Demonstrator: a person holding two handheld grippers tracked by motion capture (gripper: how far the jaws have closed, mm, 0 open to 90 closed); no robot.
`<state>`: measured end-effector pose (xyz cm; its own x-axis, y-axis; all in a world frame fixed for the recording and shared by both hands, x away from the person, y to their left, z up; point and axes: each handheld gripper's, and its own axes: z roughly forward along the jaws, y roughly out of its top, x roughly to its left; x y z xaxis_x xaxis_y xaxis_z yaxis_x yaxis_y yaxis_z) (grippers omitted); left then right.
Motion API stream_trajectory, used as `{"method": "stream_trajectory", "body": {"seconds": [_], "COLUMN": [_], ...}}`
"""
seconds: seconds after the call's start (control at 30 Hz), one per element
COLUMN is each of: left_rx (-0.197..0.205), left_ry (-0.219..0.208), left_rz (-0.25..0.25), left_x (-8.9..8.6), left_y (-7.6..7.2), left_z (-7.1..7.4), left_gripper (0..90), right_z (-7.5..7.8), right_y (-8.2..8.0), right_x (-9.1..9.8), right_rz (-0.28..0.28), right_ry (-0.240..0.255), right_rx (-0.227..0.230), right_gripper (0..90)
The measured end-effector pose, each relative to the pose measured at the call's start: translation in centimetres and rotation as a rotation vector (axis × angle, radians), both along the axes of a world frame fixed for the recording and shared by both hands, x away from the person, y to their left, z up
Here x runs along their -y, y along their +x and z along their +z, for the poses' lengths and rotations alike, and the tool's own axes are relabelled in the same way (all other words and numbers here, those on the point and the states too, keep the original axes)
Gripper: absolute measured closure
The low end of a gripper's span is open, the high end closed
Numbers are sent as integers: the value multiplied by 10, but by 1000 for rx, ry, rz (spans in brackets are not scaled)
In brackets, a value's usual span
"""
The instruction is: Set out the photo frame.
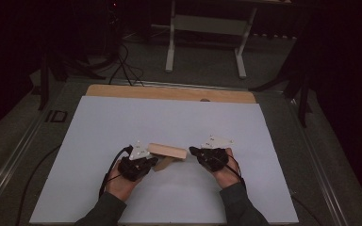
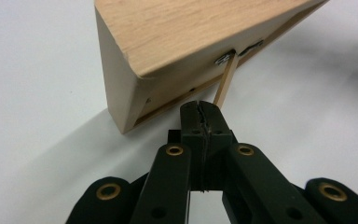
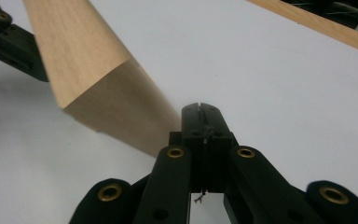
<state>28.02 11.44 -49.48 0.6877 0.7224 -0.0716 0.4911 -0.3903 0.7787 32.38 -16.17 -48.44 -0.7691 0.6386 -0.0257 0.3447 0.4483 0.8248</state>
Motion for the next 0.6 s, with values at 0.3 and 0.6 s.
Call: {"method": "stream_trajectory", "body": {"seconds": [0.3, 0.6], "left_rx": [20, 37], "left_ry": [21, 38], "left_rz": [14, 34], "left_x": [5, 6], "left_y": [0, 0], "left_z": [0, 1], "left_gripper": [897, 896], "right_z": [-1, -2], "right_y": [2, 6], "right_x": [-7, -15], "right_rz": [-17, -39], "right_ry": [28, 47], "right_rx": [2, 14], "right_gripper": [896, 896]}}
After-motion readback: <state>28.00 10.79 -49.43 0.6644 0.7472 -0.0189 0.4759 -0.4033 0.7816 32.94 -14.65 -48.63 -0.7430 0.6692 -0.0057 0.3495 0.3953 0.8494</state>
